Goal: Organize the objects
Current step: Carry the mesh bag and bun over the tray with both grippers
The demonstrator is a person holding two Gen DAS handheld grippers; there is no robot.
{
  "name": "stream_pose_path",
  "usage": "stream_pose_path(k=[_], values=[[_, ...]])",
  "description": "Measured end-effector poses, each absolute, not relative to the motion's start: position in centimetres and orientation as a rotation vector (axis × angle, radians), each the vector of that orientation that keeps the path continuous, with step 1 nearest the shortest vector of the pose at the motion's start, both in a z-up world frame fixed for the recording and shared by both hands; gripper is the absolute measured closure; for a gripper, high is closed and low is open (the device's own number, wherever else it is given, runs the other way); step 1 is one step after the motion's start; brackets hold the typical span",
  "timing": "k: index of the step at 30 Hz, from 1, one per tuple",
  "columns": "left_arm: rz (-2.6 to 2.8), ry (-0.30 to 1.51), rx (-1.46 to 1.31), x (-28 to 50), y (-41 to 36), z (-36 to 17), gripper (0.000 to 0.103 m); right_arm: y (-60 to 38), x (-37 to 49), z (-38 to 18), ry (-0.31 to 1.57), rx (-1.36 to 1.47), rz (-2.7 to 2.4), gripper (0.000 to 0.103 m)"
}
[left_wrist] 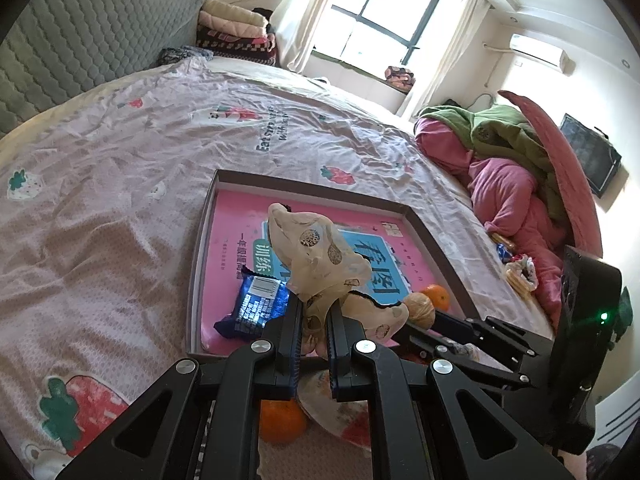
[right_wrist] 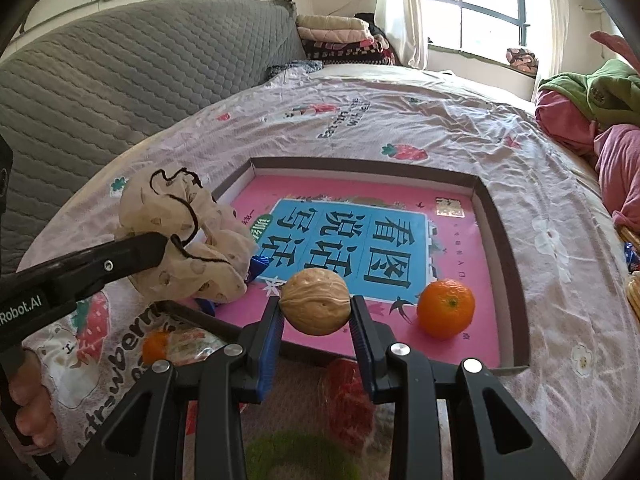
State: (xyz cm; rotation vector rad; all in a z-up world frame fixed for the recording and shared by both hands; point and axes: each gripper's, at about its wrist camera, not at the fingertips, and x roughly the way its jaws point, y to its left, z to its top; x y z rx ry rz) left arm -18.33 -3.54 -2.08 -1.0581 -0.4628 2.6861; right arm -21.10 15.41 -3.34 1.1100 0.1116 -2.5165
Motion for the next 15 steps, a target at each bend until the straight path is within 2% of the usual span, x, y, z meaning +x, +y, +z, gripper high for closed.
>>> stream_pose_path(k=[15], values=[[2.67,-0.489,-1.116,-20.7,-3.7,-3.9,0.093,14.5,-22.9,-5.2,0.174,1.184,-2.485,0.069]])
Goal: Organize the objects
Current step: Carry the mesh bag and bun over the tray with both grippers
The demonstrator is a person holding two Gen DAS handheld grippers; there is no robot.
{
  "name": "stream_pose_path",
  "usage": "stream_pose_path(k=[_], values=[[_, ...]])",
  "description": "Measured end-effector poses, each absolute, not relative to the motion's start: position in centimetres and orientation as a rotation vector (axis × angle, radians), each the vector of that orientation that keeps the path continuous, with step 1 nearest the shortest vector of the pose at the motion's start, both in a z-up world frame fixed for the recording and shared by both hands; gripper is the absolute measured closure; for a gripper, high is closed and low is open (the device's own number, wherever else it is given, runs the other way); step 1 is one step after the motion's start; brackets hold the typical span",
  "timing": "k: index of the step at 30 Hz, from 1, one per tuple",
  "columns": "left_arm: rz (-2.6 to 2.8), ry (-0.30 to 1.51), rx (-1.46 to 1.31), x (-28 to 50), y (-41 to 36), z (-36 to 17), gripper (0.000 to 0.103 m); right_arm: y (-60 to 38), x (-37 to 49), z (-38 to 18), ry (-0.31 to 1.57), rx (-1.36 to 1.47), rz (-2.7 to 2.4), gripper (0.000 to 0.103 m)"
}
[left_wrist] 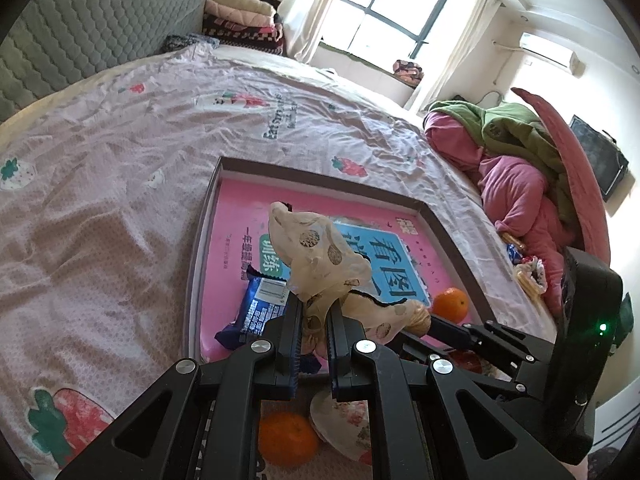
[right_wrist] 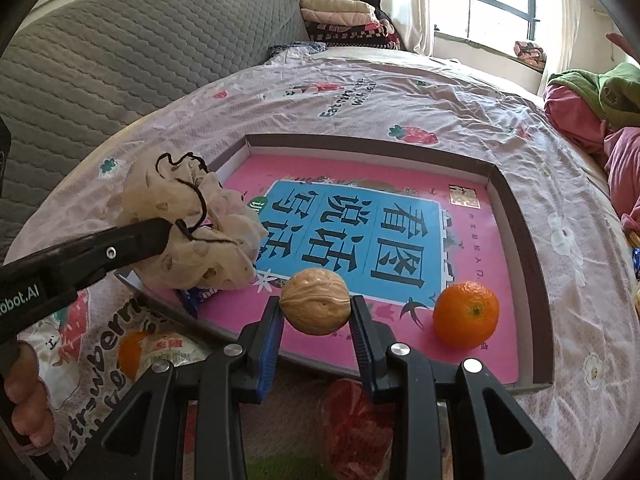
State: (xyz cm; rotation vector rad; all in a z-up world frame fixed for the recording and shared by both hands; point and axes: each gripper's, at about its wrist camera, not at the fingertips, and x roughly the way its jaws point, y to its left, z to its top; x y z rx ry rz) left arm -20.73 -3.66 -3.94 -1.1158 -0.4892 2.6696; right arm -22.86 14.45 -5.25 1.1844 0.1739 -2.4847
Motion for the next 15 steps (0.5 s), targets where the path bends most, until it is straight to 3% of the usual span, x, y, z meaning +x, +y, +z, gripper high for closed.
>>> stream_pose_path(k=[15], values=[[2.658,-0.483,-1.166,-21.1,-3.6,-4.8,0.09,13.7,-24.5,-6.1,0.186,1.277,-2.466,0.069]])
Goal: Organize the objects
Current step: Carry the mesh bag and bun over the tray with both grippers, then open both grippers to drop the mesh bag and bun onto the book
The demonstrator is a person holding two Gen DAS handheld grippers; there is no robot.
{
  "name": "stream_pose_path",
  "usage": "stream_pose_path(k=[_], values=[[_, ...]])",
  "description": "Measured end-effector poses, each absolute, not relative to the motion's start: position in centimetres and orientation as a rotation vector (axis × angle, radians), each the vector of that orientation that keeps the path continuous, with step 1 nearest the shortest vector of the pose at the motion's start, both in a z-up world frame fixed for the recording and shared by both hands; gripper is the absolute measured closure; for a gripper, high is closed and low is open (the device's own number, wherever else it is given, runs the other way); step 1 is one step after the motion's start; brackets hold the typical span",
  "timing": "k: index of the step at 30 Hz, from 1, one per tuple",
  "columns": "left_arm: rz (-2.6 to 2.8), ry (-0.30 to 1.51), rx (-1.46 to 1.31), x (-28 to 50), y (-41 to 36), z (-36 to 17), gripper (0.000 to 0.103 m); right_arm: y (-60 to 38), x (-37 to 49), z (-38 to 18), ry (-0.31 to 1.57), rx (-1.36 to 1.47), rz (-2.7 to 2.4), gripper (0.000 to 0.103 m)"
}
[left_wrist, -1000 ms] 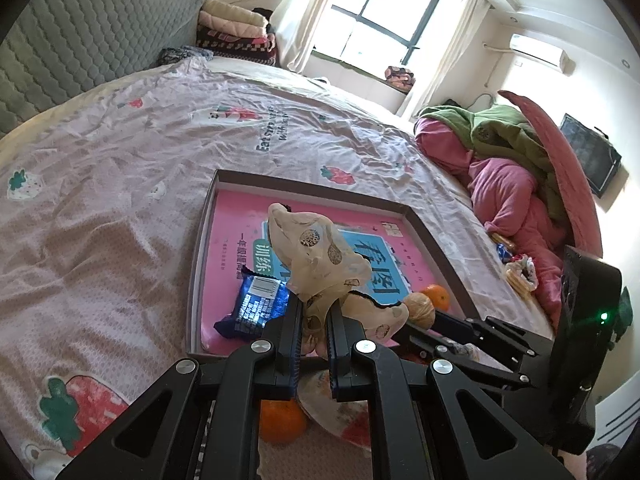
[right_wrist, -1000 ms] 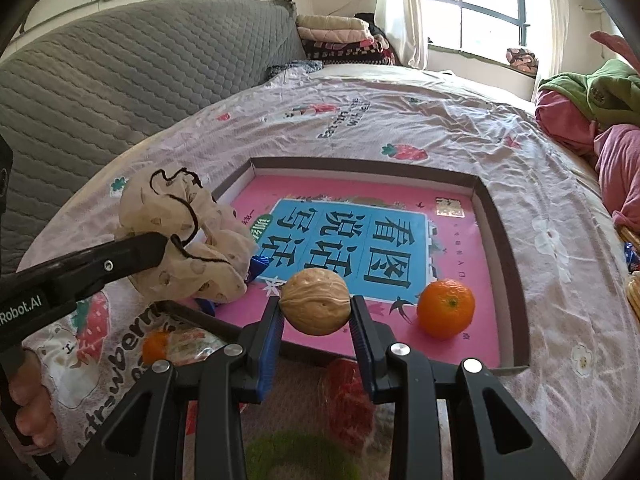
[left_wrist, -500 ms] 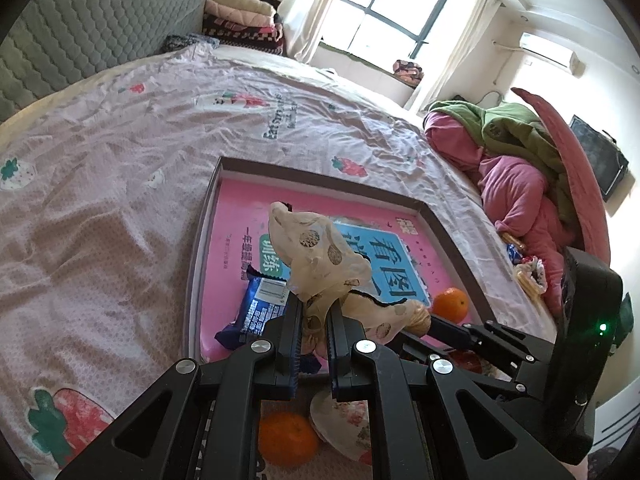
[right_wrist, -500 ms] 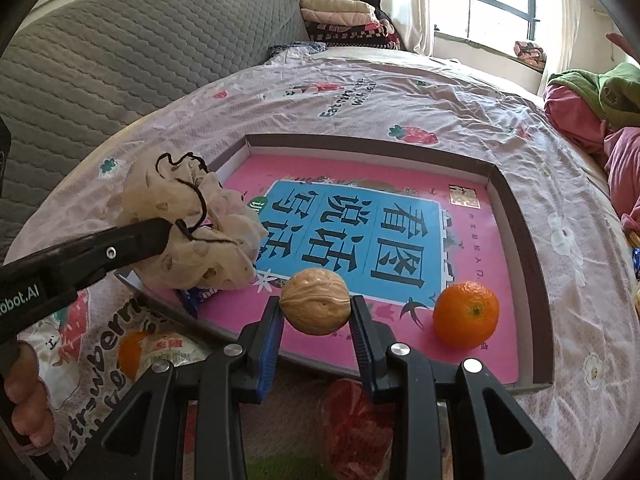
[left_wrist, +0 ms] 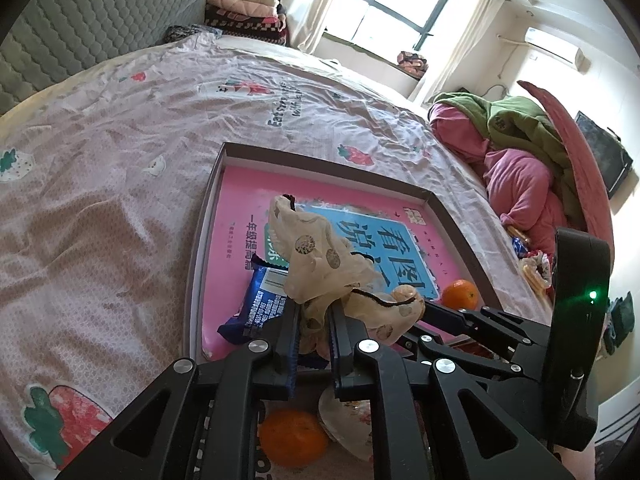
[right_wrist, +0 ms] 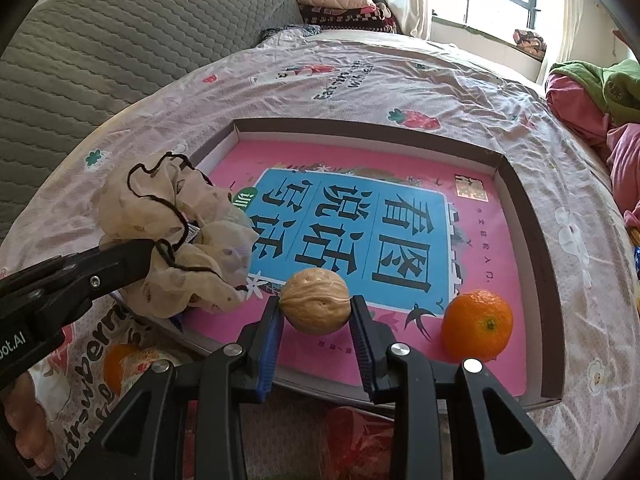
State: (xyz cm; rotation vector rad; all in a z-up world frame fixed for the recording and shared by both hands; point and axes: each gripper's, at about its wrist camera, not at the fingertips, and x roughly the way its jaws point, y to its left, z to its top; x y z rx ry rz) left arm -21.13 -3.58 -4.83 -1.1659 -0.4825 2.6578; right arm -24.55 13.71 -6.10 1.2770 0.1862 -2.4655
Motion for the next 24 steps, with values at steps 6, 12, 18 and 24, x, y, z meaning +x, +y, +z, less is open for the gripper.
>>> stream_pose_path(k=[6,12,18,24], values=[[2.654,-0.479,-1.176,-21.1,-3.5,-4.9,0.087,13.7,-24.9,-6.1,0.183,1.316,-2.459,0.069],[2.65,-0.48,-1.194,-21.1,-3.6,-5.0,0.084,13.2,-24.5,-5.8,0.262,1.321,-2.497,0.065],[2.647,-0.51,-1.204,-21.0,-3.9,-4.8,0.079,13.4,-24.0,-5.0,0.254,1.298,-2.51,0.06],[2.653,-0.52,-1.178,-20.6,-3.9,-3.7,0.077,13.7,-23.6,-3.9,0.232,1.272,-2.528,0.06]])
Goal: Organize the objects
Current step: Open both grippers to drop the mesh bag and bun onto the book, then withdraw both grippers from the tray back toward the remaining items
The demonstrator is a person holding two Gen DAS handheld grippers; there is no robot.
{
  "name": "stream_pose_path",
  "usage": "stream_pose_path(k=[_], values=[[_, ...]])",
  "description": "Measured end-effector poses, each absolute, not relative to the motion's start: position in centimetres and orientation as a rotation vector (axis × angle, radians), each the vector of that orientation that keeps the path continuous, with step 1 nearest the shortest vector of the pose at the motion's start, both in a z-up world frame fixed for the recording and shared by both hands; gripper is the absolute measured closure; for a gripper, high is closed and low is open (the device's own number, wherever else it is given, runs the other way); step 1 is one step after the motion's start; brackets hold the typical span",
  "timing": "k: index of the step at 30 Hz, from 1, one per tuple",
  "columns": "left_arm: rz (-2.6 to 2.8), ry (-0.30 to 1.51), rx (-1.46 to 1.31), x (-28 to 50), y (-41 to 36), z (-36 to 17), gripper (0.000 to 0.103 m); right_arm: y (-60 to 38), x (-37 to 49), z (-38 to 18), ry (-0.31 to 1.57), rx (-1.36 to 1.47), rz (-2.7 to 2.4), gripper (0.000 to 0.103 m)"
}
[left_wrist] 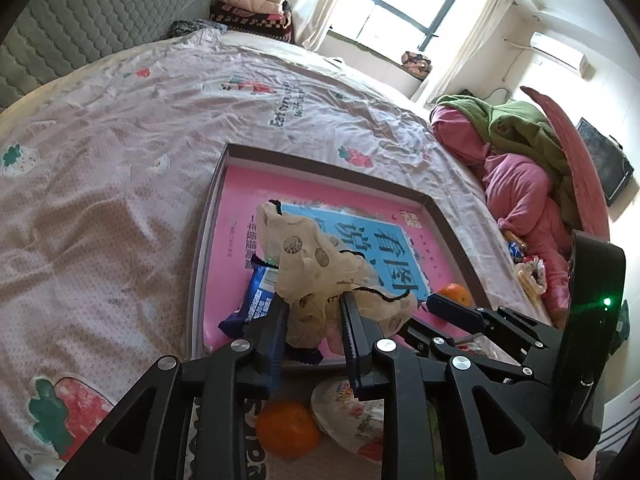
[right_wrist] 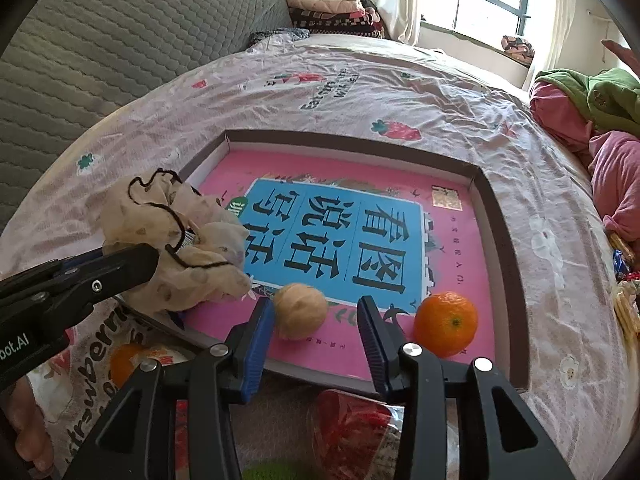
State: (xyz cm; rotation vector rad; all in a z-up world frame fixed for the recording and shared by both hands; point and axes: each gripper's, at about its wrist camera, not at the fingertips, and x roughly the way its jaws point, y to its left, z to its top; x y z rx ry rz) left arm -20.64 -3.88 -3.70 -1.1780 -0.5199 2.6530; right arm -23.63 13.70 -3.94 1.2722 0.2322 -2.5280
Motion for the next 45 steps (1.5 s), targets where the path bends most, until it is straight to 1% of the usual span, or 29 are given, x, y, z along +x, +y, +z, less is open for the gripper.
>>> stream_pose_path(k=[7,9,15,26,40,45], values=[[2.649,-0.507,-1.173,-20.7,-3.4,-2.6,0.076,14.0,-23.0,-2.9,0.214,1.24,-2.538,0.06],[2.652,-0.502,-1.17,-20.7,-3.2,-2.3,0.069,14.2,-22.7,-2.5,0.205,1.228,-2.544,0.06],[2.664,-0.455,-1.142,-21.0,-2.0,-1.0,0.064,15.3,-22.3,-1.4,0.173,1.206,-2.564,0.06],[2.675,-0.395,-1.106,-20.5,0.1,1.0,0.064,17.8,-21.5,-0.2,0.116,1.182,-2.607,0.06],[2.684,-0.386,-1.083,-19.4,0.4,2.2,0.064,18.4,-20.4,1.2,0.097,1.148,-2.626,0.06],[2.686,-0.381,-1.079,-18.9,0.5,2.5,0.061,18.4,-19.8,1.7,0.099,1.139,-2.633,0.06]])
